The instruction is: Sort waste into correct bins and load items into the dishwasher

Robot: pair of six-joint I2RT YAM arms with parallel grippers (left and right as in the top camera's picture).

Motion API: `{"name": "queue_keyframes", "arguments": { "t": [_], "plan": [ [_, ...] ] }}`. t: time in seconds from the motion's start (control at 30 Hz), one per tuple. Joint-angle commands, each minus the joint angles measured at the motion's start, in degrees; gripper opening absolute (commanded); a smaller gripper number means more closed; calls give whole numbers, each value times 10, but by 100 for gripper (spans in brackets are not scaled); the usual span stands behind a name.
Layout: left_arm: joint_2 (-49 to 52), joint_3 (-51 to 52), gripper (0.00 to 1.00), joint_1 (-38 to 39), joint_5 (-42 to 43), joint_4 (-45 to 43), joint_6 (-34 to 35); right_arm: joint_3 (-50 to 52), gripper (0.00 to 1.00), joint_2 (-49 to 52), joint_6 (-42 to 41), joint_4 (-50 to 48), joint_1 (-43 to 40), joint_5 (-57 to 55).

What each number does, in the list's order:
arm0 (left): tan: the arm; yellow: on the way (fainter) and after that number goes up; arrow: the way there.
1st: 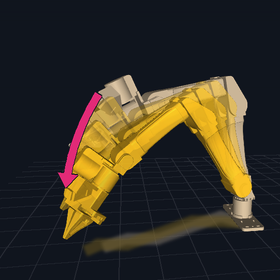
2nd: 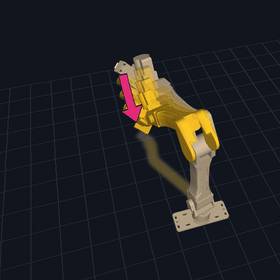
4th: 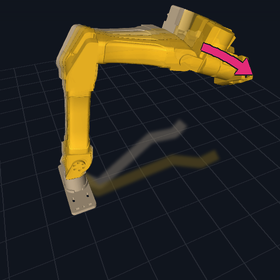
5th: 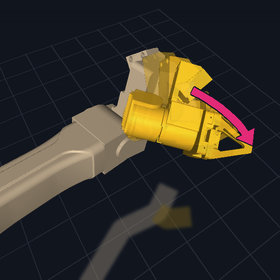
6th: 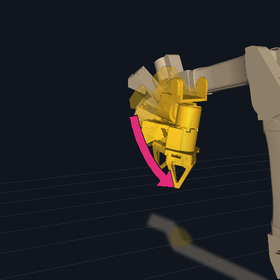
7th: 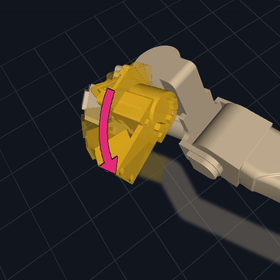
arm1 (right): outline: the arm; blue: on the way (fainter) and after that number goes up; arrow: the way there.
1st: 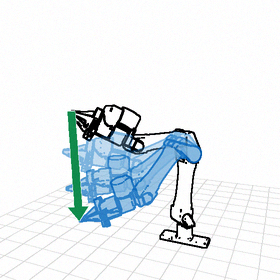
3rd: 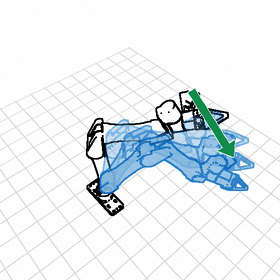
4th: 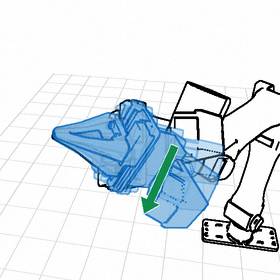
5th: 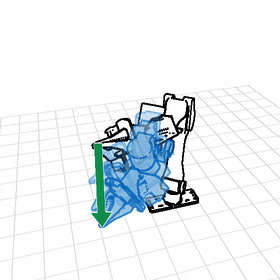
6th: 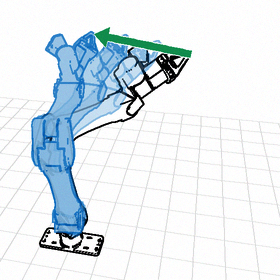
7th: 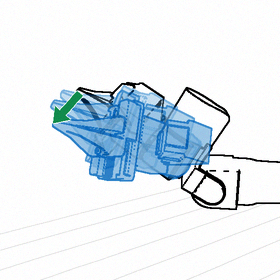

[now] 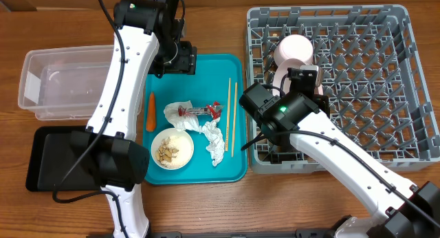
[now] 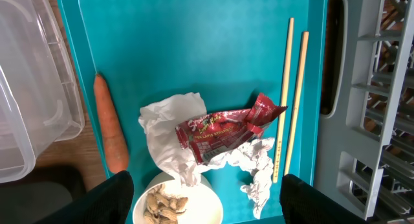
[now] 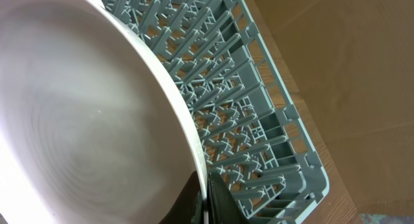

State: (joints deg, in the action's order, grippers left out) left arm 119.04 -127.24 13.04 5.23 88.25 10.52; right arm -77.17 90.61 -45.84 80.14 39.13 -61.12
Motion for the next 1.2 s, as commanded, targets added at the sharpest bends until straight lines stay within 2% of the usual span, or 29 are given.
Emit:
{"name": "queue_keyframes", "arguments": {
  "t": [0.0, 0.27, 0.5, 0.9, 0.93, 1.03, 1.17],
  "plan": [
    [-14, -15, 75, 0, -8, -2, 2, 3, 4, -1, -8, -1, 1, -28],
    [-14, -15, 75, 0, -8, -1, 2, 3, 4, -1, 0, 16, 1, -69],
    [-14, -15, 75, 0, -7, -1, 4, 3, 4, 0, 4, 11, 1, -13],
    [-14, -15, 75, 1, -7, 1, 4, 3, 4, 0, 5, -10, 1, 13],
    [-14, -15, 75, 1, -7, 1, 4, 3, 6, 0, 5, -10, 1, 18],
    [-14, -15, 75, 1, -7, 1, 4, 3, 22, 0, 5, -10, 1, 23],
    [-14, -15, 75, 1, -7, 1, 4, 3, 35, 0, 5, -10, 1, 23]
  ]
}}
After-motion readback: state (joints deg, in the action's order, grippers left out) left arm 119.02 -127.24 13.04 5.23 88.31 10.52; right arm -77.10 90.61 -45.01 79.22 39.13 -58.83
